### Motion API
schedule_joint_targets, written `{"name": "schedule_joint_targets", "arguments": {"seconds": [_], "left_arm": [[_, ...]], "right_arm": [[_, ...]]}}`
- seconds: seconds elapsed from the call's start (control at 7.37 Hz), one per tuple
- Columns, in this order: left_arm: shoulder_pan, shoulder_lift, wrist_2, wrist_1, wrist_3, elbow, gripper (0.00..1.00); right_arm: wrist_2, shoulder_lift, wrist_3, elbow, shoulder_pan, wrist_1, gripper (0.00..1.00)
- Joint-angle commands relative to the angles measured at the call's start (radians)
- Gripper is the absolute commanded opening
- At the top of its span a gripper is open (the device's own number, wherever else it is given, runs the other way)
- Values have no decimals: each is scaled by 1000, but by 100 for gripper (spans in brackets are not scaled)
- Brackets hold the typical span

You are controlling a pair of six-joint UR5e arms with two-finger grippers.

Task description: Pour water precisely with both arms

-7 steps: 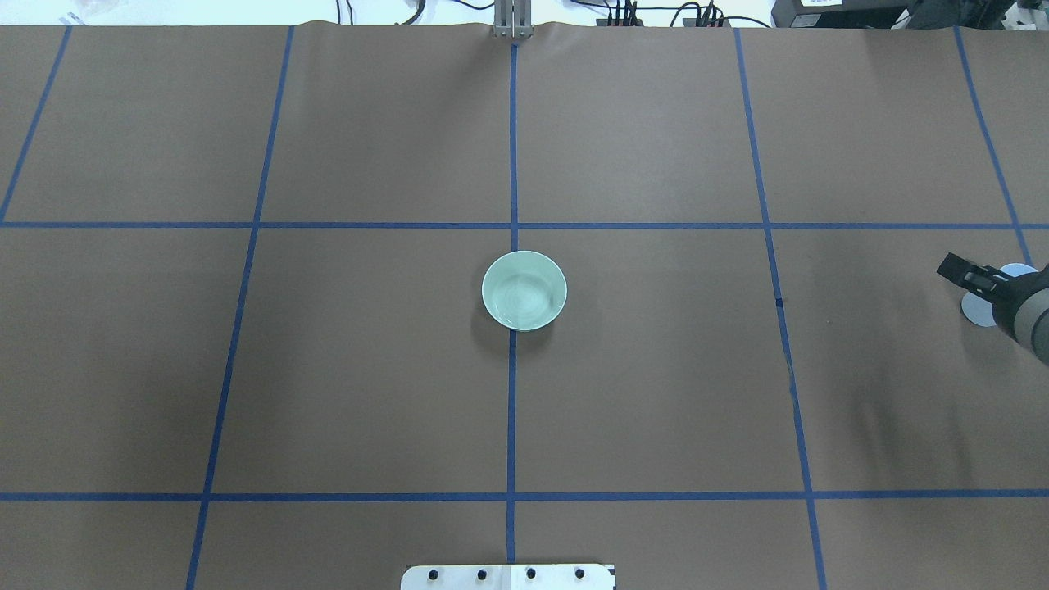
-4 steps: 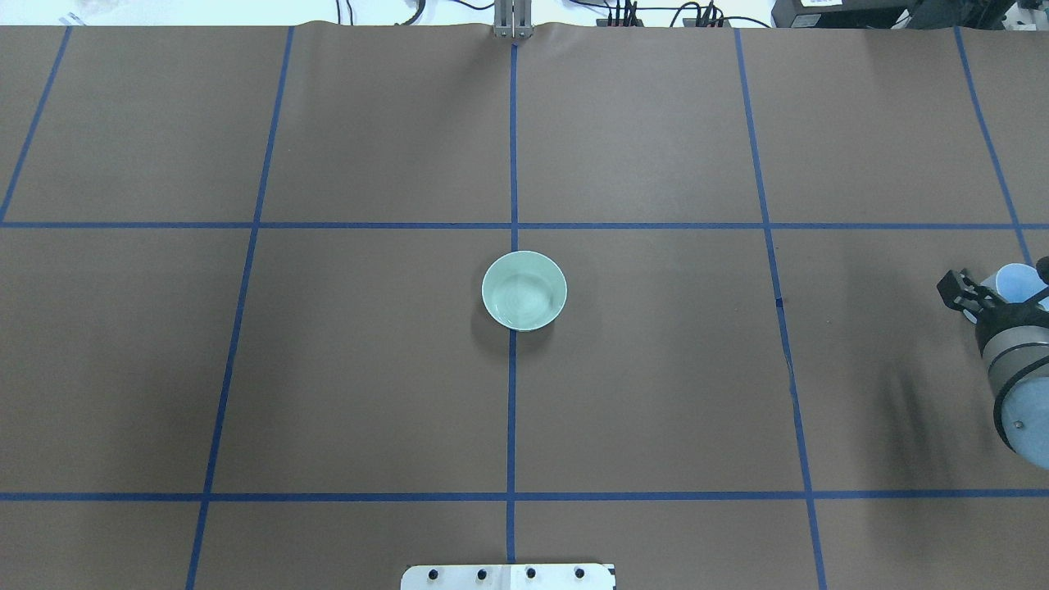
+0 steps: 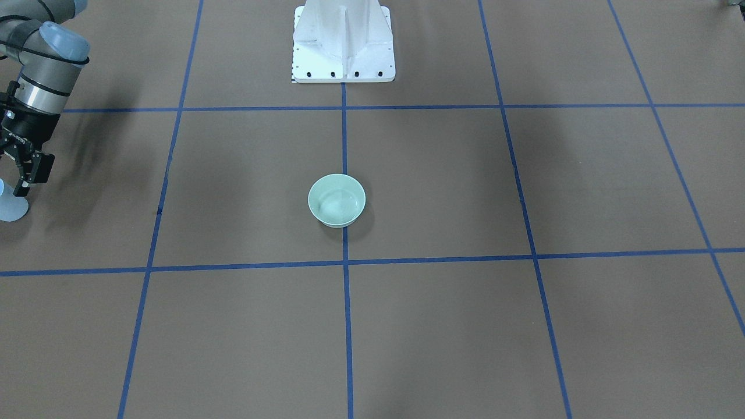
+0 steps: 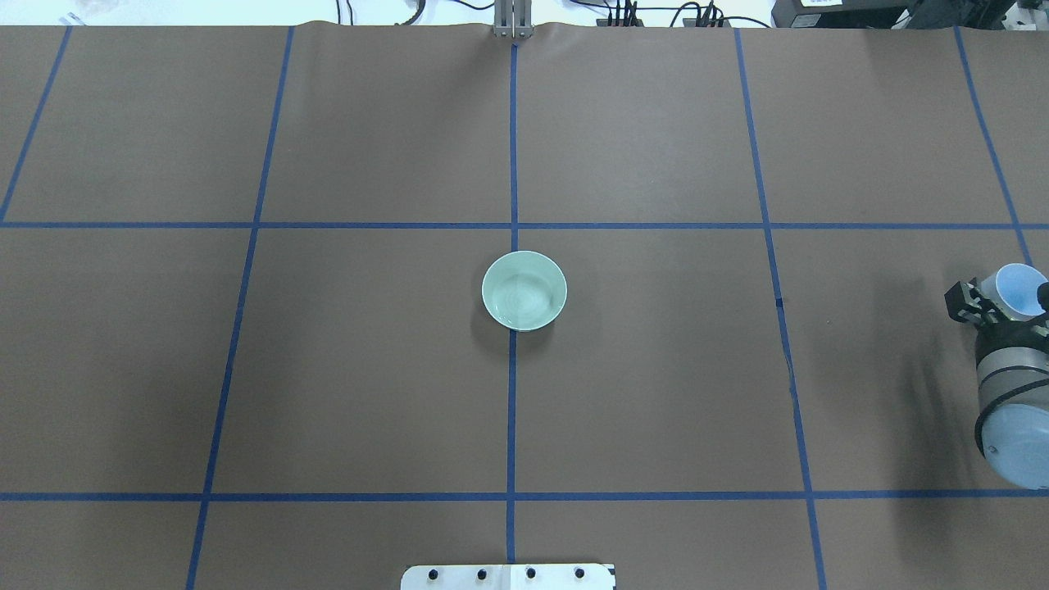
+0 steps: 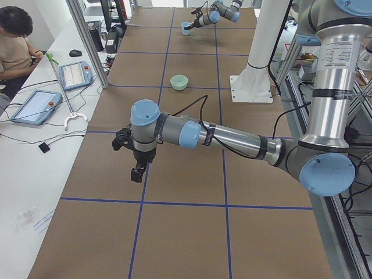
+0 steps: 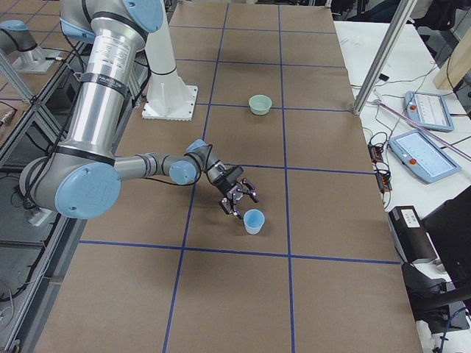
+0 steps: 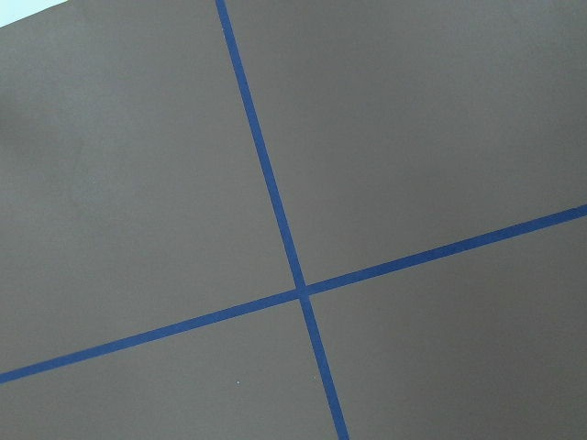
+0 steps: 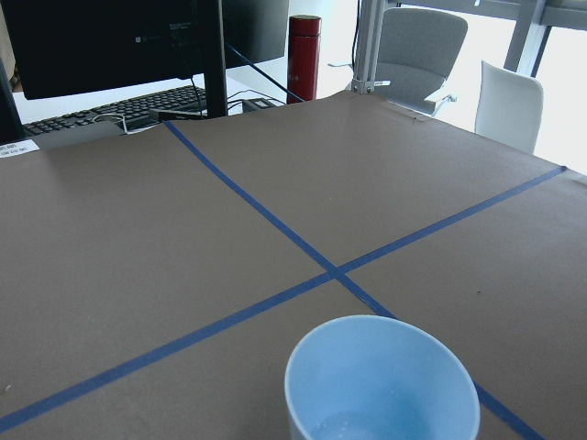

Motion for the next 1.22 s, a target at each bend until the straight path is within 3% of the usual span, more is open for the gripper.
{"name": "schedule_joint_targets", "arguments": {"seconds": [0.0,0.54,0.95,1.09], "left_arm": [[0,0,-1,0,0,0,100],[0,3,-1,0,0,-2,100],[0,3,-1,0,0,-2,100],[0,3,-1,0,0,-2,100]], "right_arm": [[-30,7,18,-40,-4,1,99],[-61,72,16,-158,-3,9,98],[-75,64,15,-181,1,10,96],[-80,72,18,-193,1,10,89]]}}
